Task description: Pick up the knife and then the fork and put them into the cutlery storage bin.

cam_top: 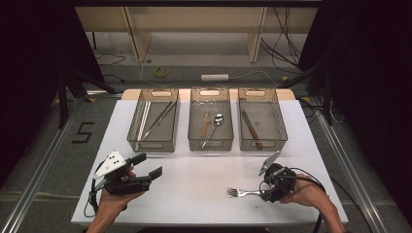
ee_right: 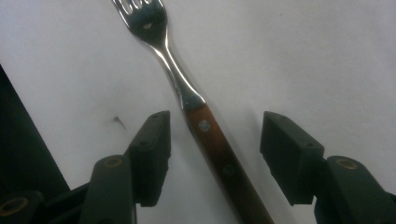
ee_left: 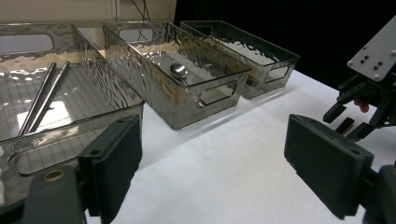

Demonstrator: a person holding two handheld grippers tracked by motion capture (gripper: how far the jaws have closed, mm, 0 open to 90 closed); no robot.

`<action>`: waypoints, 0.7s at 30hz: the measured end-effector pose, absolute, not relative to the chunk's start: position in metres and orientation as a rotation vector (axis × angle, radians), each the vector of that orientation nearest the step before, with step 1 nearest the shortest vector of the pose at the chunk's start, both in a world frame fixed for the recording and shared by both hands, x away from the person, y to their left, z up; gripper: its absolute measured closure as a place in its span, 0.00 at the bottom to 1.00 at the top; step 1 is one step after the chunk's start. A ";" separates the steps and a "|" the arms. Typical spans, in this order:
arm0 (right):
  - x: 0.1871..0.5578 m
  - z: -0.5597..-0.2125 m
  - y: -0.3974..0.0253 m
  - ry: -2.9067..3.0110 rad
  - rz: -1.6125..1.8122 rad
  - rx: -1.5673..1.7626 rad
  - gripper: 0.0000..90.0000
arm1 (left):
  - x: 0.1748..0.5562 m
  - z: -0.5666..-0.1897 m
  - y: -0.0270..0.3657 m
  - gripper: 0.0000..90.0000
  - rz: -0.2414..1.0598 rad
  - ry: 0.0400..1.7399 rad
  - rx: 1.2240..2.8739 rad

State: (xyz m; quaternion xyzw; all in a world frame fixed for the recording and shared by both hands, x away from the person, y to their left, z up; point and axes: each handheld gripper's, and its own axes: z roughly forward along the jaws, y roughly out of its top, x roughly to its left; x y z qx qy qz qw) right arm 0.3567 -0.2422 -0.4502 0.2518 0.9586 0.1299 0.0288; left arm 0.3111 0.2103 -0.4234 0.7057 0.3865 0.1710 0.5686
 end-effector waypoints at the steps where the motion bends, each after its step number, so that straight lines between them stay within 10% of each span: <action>1: 0.356 -0.451 -0.242 2.963 0.381 0.775 0.51 | 0.311 -0.423 0.210 0.21 0.402 0.907 1.657; 21: 0.353 -0.454 -0.242 2.963 0.271 0.680 0.72 | 0.311 -0.423 0.210 0.21 0.405 0.905 1.661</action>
